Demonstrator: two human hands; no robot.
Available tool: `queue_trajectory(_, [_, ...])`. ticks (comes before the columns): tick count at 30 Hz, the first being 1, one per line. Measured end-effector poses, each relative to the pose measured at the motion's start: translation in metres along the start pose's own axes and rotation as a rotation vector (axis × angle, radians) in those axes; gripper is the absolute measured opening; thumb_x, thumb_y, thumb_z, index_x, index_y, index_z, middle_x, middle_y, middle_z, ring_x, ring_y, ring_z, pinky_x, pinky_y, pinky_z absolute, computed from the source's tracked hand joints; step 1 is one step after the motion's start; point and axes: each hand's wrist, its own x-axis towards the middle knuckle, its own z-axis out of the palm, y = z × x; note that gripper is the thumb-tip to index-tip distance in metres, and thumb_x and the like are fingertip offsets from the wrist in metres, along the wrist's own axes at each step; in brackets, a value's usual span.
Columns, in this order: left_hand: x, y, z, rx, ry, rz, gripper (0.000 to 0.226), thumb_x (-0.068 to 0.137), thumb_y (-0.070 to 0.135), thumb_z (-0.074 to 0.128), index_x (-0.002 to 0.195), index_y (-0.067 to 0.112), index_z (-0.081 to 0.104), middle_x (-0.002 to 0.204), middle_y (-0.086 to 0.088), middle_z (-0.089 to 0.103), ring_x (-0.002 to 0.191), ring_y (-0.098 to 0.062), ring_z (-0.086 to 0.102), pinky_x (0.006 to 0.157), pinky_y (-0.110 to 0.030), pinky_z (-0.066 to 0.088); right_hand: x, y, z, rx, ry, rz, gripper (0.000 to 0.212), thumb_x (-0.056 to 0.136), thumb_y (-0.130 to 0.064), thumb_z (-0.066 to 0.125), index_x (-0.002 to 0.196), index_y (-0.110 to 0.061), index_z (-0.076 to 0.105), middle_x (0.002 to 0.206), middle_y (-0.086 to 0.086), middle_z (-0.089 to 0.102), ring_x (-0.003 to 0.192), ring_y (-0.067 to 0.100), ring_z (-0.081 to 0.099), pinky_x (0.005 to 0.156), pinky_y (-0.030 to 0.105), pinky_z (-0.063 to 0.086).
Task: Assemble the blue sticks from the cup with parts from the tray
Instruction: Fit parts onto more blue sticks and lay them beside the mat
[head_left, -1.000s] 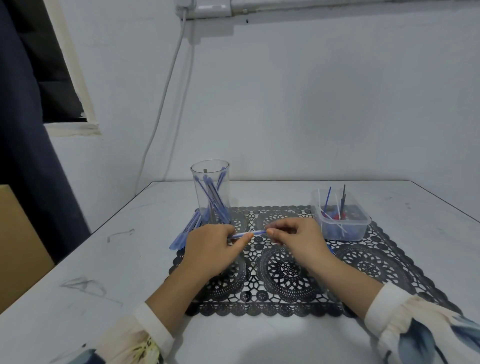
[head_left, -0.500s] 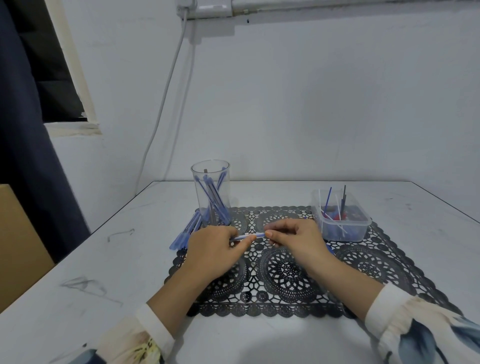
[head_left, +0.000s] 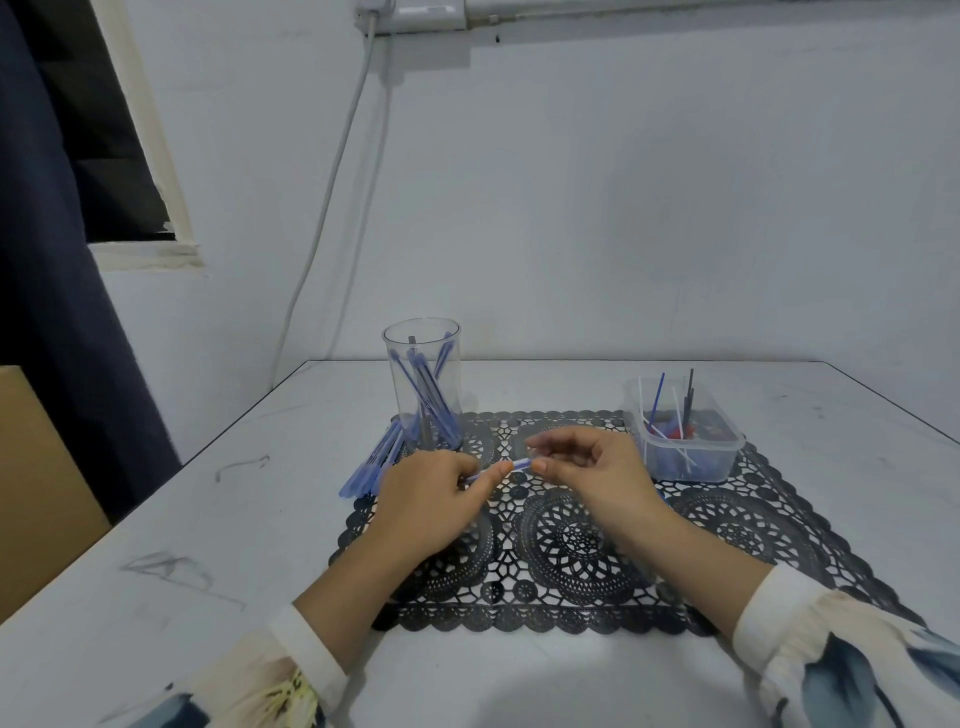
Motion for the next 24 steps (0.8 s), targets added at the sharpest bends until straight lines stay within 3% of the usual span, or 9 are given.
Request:
queue_trajectory(4, [0.000, 0.001, 0.001, -0.046, -0.008, 0.002, 0.051, 0.088, 0.062, 0.035, 0.056, 0.025, 0.051, 0.045, 0.006, 0.043, 0.046, -0.004, 0.042, 0.048, -0.021, 0.027, 0.001, 0.001, -0.001, 0.057, -0.008, -0.001, 0.024, 0.076, 0.006, 0.067, 0.083, -0.016, 0.071, 0.082, 0.003, 0.072, 0.078, 0.015, 0.067, 0.075, 0.023, 0.055])
queue_trajectory(7, [0.001, -0.002, 0.001, -0.033, 0.012, 0.024, 0.053, 0.087, 0.063, 0.035, 0.056, 0.023, 0.051, 0.045, 0.006, 0.042, 0.045, -0.005, 0.041, 0.047, -0.021, 0.028, 0.002, 0.001, -0.001, 0.034, -0.017, -0.015, 0.019, 0.079, 0.003, 0.066, 0.085, -0.014, 0.071, 0.078, 0.006, 0.071, 0.070, 0.011, 0.065, 0.068, 0.018, 0.053])
queue_trajectory(13, [0.001, -0.001, 0.000, 0.037, 0.046, 0.099, 0.054, 0.083, 0.067, 0.030, 0.051, 0.025, 0.038, 0.044, 0.005, 0.038, 0.045, -0.007, 0.039, 0.050, -0.025, 0.033, 0.004, 0.006, 0.001, 0.028, -0.050, -0.039, 0.012, 0.089, -0.008, 0.058, 0.095, -0.012, 0.067, 0.063, 0.010, 0.066, 0.052, 0.015, 0.056, 0.048, 0.020, 0.046])
queue_trajectory(17, [0.004, -0.006, 0.004, 0.058, 0.081, 0.090, 0.066, 0.082, 0.074, 0.024, 0.058, 0.019, 0.050, 0.048, 0.002, 0.045, 0.048, -0.009, 0.044, 0.051, -0.026, 0.037, 0.005, 0.010, 0.001, 0.005, -0.061, -0.051, 0.017, 0.093, -0.017, 0.052, 0.104, -0.009, 0.061, 0.068, 0.010, 0.067, 0.060, 0.024, 0.060, 0.055, 0.028, 0.050])
queue_trajectory(21, [0.004, -0.010, 0.006, 0.071, 0.122, 0.095, 0.074, 0.077, 0.077, 0.015, 0.062, 0.017, 0.057, 0.051, -0.001, 0.052, 0.049, -0.011, 0.049, 0.050, -0.027, 0.038, 0.003, 0.011, -0.002, -0.238, -0.089, -0.165, 0.013, 0.092, -0.012, 0.054, 0.090, -0.023, 0.061, 0.073, 0.005, 0.068, 0.066, 0.021, 0.065, 0.065, 0.031, 0.055])
queue_trajectory(24, [0.004, -0.010, 0.006, 0.074, 0.116, 0.107, 0.073, 0.076, 0.077, 0.013, 0.061, 0.018, 0.055, 0.049, 0.000, 0.050, 0.048, -0.011, 0.049, 0.052, -0.029, 0.042, 0.004, 0.015, -0.003, -0.424, -0.075, -0.283, 0.018, 0.094, -0.019, 0.050, 0.080, -0.028, 0.058, 0.065, 0.001, 0.065, 0.060, 0.016, 0.062, 0.060, 0.028, 0.052])
